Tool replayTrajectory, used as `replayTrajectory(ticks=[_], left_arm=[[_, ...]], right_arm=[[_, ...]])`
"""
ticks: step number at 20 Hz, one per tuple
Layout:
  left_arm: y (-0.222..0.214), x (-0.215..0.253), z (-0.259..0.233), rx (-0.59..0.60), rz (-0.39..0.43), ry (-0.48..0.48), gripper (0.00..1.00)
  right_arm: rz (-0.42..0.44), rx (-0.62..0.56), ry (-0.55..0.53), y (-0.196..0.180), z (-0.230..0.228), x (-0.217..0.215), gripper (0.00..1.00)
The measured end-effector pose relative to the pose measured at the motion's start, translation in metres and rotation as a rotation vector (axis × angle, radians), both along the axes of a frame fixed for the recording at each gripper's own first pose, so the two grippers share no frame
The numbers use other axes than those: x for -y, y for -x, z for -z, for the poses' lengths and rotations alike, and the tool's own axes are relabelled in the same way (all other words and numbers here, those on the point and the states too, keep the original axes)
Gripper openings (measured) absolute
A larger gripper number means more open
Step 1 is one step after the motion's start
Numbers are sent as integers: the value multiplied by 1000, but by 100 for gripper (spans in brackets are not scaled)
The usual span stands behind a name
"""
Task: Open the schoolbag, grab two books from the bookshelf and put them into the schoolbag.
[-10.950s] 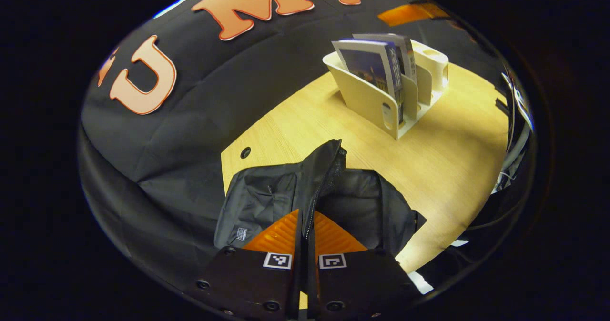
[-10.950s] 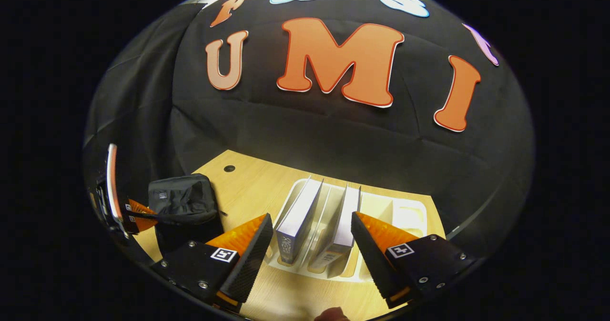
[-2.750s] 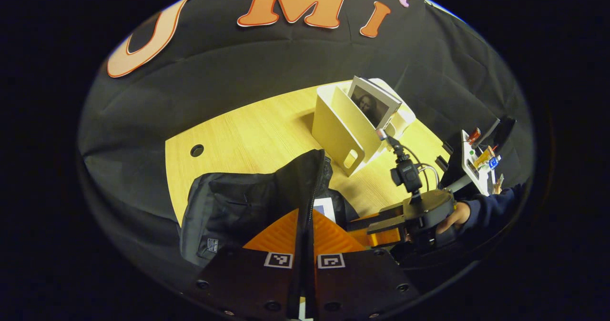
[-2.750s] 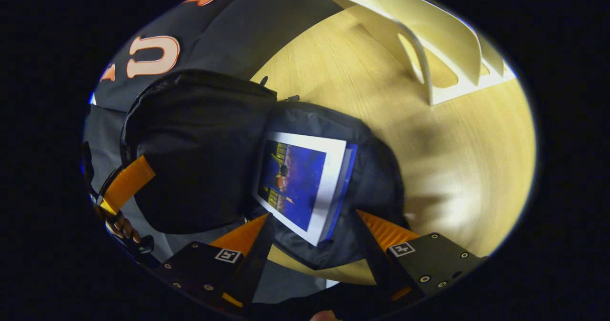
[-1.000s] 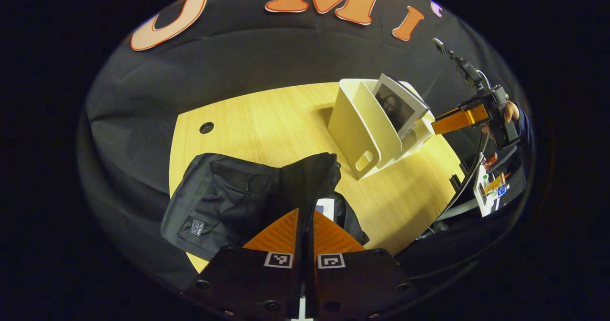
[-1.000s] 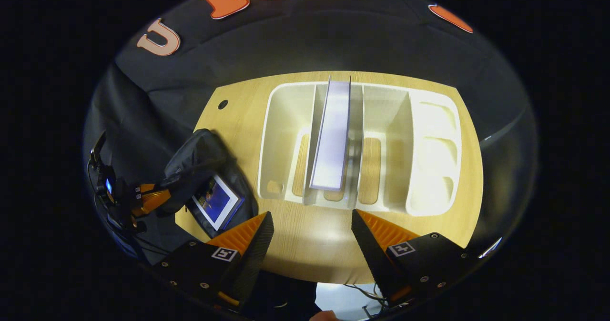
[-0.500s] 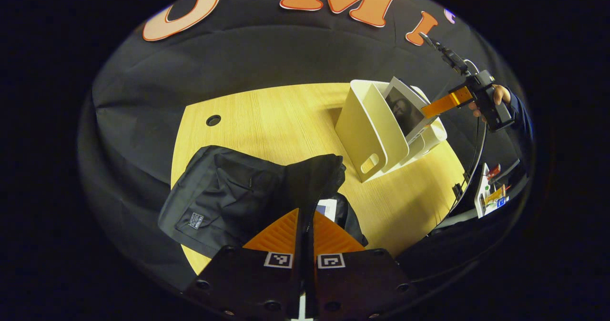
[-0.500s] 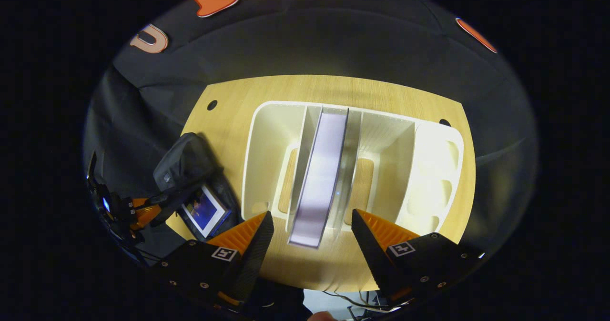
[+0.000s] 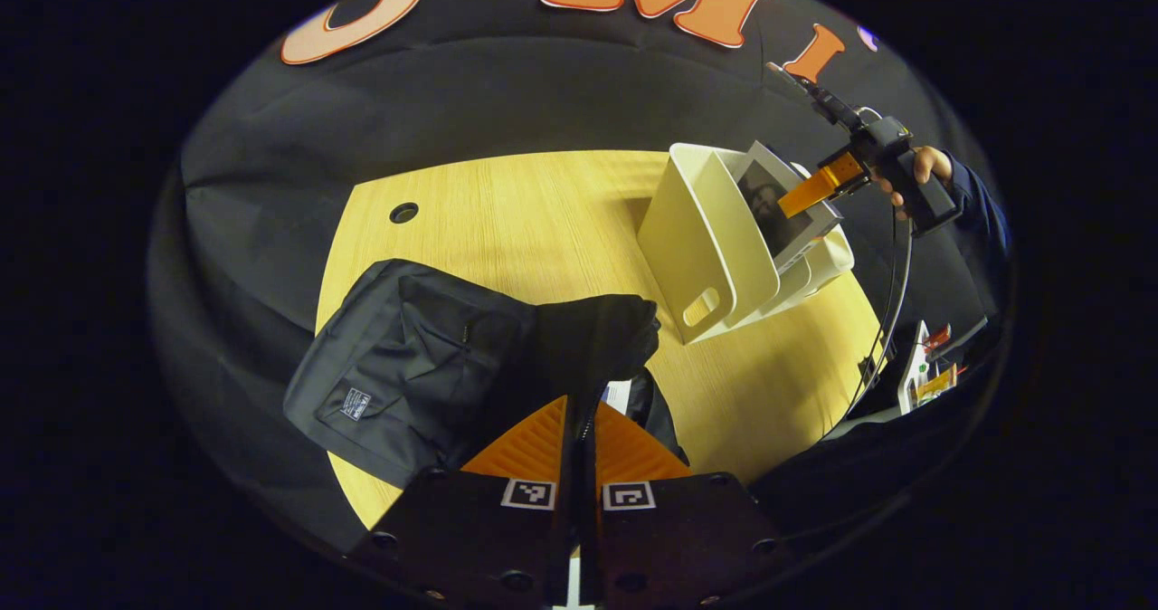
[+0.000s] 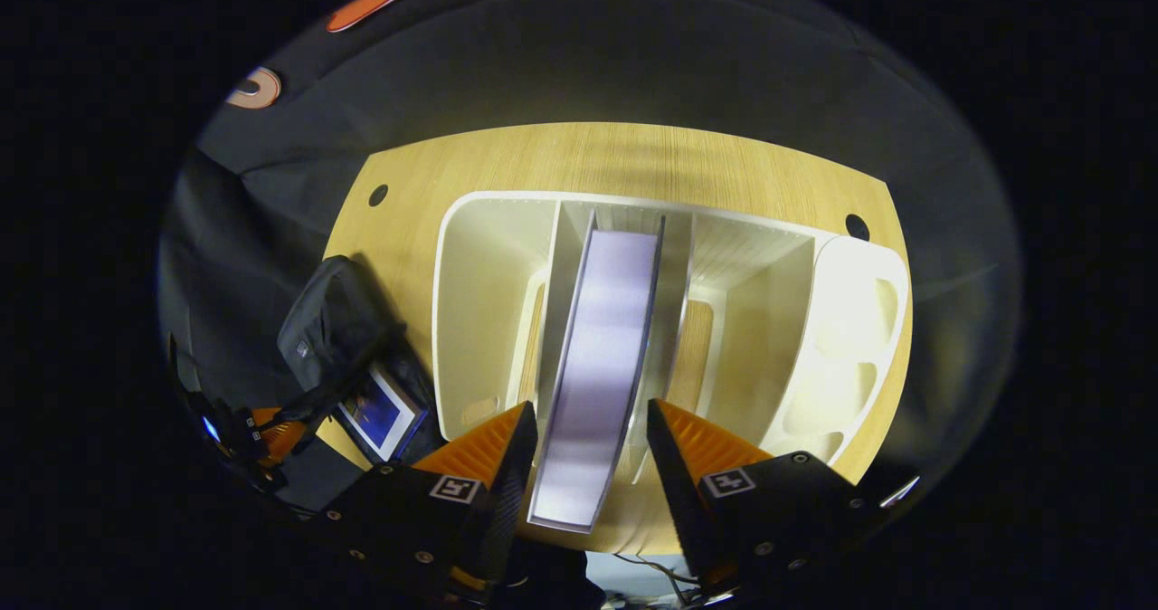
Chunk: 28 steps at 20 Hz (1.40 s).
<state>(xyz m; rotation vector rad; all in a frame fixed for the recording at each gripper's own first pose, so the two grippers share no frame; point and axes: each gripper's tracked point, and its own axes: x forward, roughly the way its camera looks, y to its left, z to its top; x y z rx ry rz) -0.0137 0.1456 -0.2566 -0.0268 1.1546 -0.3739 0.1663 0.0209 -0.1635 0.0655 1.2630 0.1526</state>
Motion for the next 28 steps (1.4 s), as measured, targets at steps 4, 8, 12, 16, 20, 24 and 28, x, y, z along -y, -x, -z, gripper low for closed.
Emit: replayTrajectory(ticks=[4,8,12,16,20,24,28], left_arm=[[1,-2,-1,-1,-6,-1,5],[1,0,-1,2,-2,-7,5],[-1,0,-3,18,20,-6,5],[-1,0,-2,29,44,17,5],[5,3,0,28,92,57,5],[7,-1,-2,37,145,66,5],[6,-2,-2,42,196,74,5]], right_arm=[[8,-12,23,-1,4,0,56],[61,-24,56,0,7,9,41],[89,-27,66,11,4,6,37],[135,-5,79,26,-6,4,36],[196,5,83,49,-13,0,36],[240,12,67,82,-18,-9,36],[273,9,52,115,-19,-15,35]])
